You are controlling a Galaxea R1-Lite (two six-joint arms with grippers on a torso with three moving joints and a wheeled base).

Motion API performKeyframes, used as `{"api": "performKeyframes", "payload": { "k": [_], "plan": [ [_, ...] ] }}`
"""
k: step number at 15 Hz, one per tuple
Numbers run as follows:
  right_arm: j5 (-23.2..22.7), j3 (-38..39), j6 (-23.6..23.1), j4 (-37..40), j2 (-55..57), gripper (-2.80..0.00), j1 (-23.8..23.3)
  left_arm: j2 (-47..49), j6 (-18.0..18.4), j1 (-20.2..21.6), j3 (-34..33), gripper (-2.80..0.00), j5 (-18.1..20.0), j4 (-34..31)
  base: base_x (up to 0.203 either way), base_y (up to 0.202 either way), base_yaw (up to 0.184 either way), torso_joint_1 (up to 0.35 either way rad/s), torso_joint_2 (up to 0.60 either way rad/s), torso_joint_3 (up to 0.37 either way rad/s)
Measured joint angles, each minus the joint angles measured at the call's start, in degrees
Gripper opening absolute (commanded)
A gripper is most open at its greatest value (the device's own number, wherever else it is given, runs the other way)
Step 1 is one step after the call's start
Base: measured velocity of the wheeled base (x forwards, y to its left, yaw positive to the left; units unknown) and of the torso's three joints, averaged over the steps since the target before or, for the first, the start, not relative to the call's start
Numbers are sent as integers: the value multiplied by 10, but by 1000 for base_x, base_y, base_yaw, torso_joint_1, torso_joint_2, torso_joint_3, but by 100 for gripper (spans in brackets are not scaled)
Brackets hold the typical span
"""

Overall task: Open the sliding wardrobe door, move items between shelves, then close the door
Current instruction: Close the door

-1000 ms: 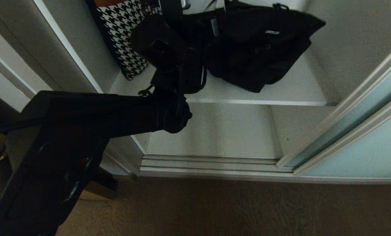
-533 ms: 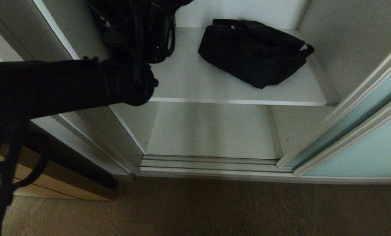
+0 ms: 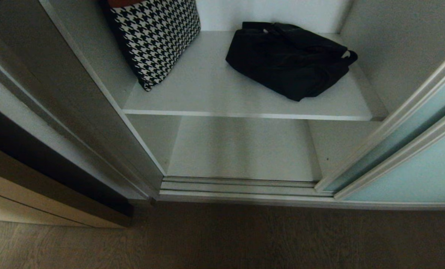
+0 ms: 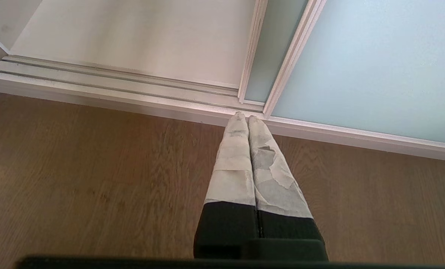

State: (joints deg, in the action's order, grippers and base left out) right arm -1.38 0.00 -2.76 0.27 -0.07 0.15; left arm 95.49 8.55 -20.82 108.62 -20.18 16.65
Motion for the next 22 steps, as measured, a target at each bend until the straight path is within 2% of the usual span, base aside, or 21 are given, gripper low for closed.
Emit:
{"api": "performKeyframes", "payload": {
  "k": [4, 6, 9, 12, 18, 22],
  "plan": [
    [0, 0, 0, 0, 0, -280, 0, -144, 3, 20, -122, 0, 26, -126, 0, 0, 0, 0, 0, 0],
    [0, 0, 0, 0, 0, -280, 0, -194, 5, 25, -168, 0, 31, -164, 0, 0, 0, 0, 0, 0],
    [0, 0, 0, 0, 0, -280, 0, -260, 0, 40, -250, 0, 30, -169, 0, 0, 0, 0, 0, 0],
    [0, 0, 0, 0, 0, -280, 0, -349, -5, 78, -376, 0, 28, -170, 0, 0, 0, 0, 0, 0],
    [0, 0, 0, 0, 0, -280, 0, -570, -40, 136, -632, 0, 31, -177, 0, 0, 0, 0, 0, 0],
    [0, 0, 0, 0, 0, -280, 0, -671, -44, 169, -707, 0, 31, -196, 0, 0, 0, 0, 0, 0]
  ]
}}
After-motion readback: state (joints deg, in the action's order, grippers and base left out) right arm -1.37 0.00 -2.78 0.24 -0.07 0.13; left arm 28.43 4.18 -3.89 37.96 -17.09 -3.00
